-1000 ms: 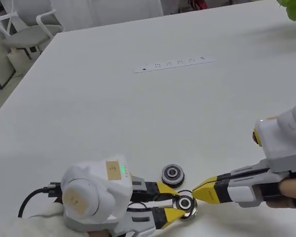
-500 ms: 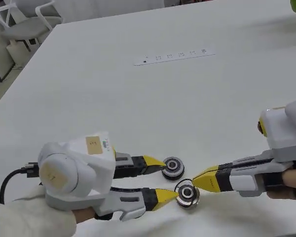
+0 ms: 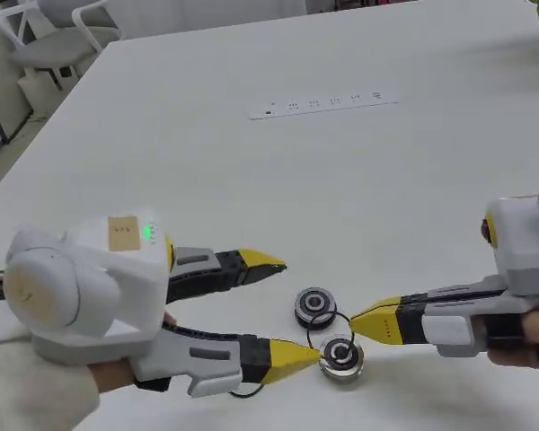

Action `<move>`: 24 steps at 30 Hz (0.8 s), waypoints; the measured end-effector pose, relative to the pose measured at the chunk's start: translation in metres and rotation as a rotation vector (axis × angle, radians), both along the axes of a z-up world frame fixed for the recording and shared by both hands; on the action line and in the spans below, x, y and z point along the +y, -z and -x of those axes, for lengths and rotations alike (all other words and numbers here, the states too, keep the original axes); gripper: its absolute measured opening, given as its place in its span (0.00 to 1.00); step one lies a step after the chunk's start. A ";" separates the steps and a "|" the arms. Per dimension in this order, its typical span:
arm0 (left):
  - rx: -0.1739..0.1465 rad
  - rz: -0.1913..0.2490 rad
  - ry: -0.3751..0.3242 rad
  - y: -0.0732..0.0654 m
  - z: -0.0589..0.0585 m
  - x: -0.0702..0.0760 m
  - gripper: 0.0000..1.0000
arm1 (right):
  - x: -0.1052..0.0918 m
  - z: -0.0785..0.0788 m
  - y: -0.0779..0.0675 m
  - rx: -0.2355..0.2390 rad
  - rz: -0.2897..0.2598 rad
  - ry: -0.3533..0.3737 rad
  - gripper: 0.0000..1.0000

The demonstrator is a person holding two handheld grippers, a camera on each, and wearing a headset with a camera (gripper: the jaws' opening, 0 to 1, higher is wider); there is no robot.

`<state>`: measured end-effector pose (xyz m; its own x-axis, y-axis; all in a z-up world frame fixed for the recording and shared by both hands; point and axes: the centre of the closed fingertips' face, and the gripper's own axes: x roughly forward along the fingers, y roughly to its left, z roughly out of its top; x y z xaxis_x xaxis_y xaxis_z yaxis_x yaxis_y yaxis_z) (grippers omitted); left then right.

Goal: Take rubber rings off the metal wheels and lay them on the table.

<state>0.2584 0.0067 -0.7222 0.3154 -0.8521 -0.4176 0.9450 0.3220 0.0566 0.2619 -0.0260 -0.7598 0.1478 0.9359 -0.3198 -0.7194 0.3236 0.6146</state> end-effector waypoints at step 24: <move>0.047 0.039 -0.163 0.001 -0.008 0.061 0.94 | -0.008 -0.021 -0.037 -0.026 -0.071 0.089 0.00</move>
<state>0.2661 0.0678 -0.7231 0.4316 -0.8072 -0.4026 0.8815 0.4722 -0.0017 0.2829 -0.0336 -0.7232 0.2386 0.9389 -0.2480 -0.7061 0.3430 0.6195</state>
